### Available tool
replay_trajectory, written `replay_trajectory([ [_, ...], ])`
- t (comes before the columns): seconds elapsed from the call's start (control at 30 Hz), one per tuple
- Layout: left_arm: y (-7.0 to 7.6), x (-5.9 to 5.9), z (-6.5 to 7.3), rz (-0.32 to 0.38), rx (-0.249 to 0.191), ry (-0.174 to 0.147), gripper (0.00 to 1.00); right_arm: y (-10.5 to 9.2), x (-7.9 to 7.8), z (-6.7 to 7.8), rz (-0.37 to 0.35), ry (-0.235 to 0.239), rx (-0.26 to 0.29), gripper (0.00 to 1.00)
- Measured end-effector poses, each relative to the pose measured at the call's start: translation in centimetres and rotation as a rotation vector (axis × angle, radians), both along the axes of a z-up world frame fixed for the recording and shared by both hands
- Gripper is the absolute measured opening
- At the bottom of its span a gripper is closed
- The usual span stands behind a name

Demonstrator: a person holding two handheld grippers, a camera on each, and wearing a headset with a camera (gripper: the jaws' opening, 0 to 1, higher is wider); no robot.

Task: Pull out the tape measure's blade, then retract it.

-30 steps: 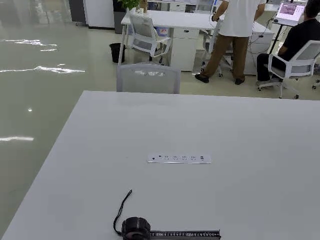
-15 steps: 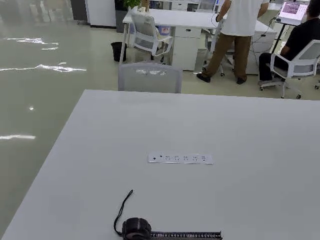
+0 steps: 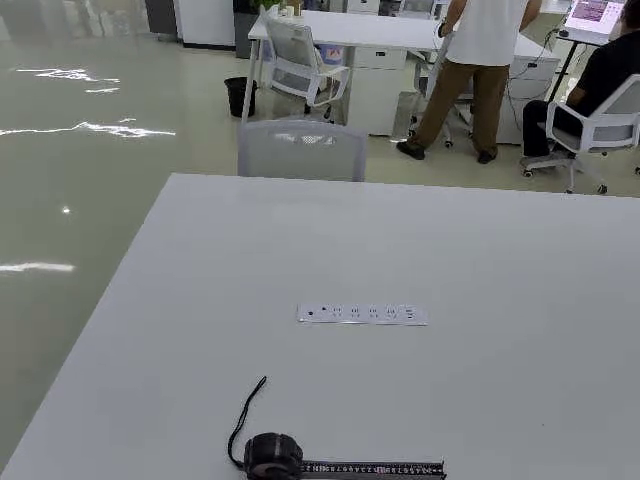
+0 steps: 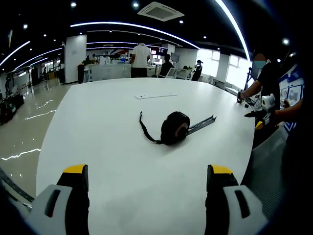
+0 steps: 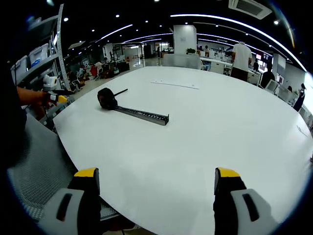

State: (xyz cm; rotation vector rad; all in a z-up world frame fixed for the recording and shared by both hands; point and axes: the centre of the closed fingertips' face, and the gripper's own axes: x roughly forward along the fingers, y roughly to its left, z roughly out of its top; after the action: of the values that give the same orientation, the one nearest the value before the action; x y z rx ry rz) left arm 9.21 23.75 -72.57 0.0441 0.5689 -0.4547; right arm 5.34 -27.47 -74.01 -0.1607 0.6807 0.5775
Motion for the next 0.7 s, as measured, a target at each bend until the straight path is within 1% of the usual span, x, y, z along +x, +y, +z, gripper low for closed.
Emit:
replay_trajectory([
  [0.03,0.5,-0.1,-0.3,0.000,-0.004,0.006,0.99,0.1,0.2,0.0,0.011,-0.003,-0.010,1.00],
  [0.07,0.4,-0.1,-0.3,0.002,-0.011,0.006,0.99,0.1,0.3,-0.1,0.016,-0.001,-0.010,1.00],
  [0.1,0.0,0.1,0.0,0.007,-0.011,-0.006,0.99,0.2,0.5,-0.1,0.022,0.004,-0.011,1.00],
  [0.13,-0.3,0.1,0.1,0.008,-0.012,-0.005,0.99,0.3,0.6,0.0,0.026,0.005,-0.015,1.00],
  [0.2,-0.3,0.2,-0.2,0.005,-0.022,0.003,0.99,0.5,1.0,0.2,0.035,0.003,-0.020,1.00],
  [0.23,-0.4,0.4,-0.4,0.004,-0.014,-0.003,0.99,0.4,1.1,0.2,0.036,0.002,-0.022,1.00],
  [0.27,-0.6,0.5,-0.5,0.005,-0.015,-0.004,0.99,0.6,1.3,0.3,0.039,0.004,-0.022,1.00],
  [0.3,-1.1,0.7,-0.1,0.011,-0.016,-0.010,0.99,0.6,1.4,0.3,0.044,0.006,-0.025,1.00],
  [0.33,-1.5,0.9,0.0,0.022,-0.019,-0.007,0.99,0.5,1.4,-0.1,0.059,0.013,-0.040,1.00],
  [0.37,-1.1,0.8,-0.1,0.023,-0.017,-0.009,0.99,0.5,1.5,-0.3,0.066,0.021,-0.051,1.00],
  [0.4,-1.2,0.9,-0.1,0.025,-0.012,-0.013,0.99,0.6,1.5,-0.3,0.071,0.024,-0.056,1.00],
  [0.47,-1.5,1.5,-0.4,0.041,-0.014,-0.018,0.99,0.9,1.9,-0.3,0.086,0.020,-0.055,1.00],
  [0.5,-1.9,1.8,-0.4,0.048,-0.022,-0.017,0.99,1.0,2.1,-0.2,0.089,0.018,-0.054,1.00],
  [0.53,-2.2,2.1,-0.4,0.059,-0.027,-0.023,0.99,1.1,2.4,-0.3,0.096,0.017,-0.061,0.99],
  [0.57,-2.7,2.3,-0.3,0.061,-0.026,-0.022,0.99,1.2,2.6,-0.3,0.099,0.016,-0.059,0.99],
  [0.6,-3.0,2.6,-0.5,0.068,-0.013,-0.021,0.99,1.4,2.9,-0.3,0.105,0.016,-0.054,0.99],
  [0.63,-3.1,2.7,-0.6,0.072,-0.008,-0.022,0.99,1.5,3.1,-0.4,0.113,0.018,-0.055,0.98],
  [0.7,-3.8,3.1,-0.5,0.077,-0.010,-0.023,0.99,1.9,3.5,-0.5,0.140,0.014,-0.064,0.97],
])
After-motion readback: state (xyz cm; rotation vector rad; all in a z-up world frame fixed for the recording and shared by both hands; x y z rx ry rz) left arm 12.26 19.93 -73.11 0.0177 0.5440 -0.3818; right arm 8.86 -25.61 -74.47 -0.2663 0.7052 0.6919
